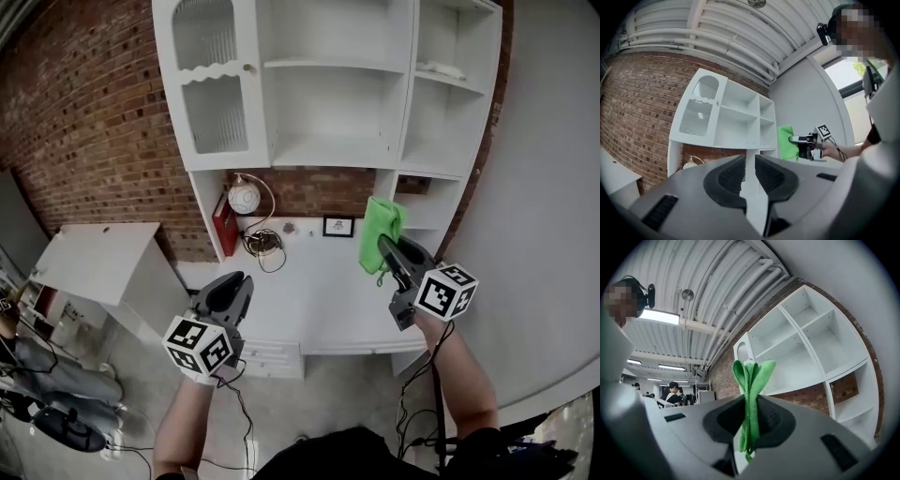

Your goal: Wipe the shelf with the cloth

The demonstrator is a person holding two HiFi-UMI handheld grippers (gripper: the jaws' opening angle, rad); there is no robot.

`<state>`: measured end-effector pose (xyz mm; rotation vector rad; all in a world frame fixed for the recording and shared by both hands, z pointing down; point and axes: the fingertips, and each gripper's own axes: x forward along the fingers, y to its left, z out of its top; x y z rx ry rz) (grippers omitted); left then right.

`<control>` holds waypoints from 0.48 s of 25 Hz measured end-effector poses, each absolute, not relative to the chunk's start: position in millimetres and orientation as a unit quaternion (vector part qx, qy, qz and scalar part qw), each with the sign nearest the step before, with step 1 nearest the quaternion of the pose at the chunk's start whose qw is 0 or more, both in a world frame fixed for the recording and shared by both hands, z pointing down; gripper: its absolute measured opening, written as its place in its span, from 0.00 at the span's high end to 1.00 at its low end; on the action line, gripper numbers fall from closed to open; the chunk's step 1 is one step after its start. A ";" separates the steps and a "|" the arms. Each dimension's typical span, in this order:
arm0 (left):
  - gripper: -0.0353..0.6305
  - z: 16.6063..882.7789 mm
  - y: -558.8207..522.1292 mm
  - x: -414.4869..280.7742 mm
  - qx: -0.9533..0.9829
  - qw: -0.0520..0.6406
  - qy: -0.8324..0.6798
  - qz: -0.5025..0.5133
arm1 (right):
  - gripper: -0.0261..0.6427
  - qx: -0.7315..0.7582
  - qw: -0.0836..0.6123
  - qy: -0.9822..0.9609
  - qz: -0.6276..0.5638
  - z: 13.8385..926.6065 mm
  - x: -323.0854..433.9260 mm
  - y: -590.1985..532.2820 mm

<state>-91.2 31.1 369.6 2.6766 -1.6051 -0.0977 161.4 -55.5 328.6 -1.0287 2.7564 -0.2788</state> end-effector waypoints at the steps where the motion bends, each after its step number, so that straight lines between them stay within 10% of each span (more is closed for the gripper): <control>1: 0.85 370.0 27.6 -96.1 0.857 0.008 -0.514 -0.031 | 0.89 -0.348 0.091 0.929 -0.091 325.8 158.4 -59.4; 12: 0.85 350.4 -53.3 -124.4 0.847 -0.016 -0.529 -0.042 | 0.89 -0.325 0.072 0.942 -0.051 284.9 127.6 -155.2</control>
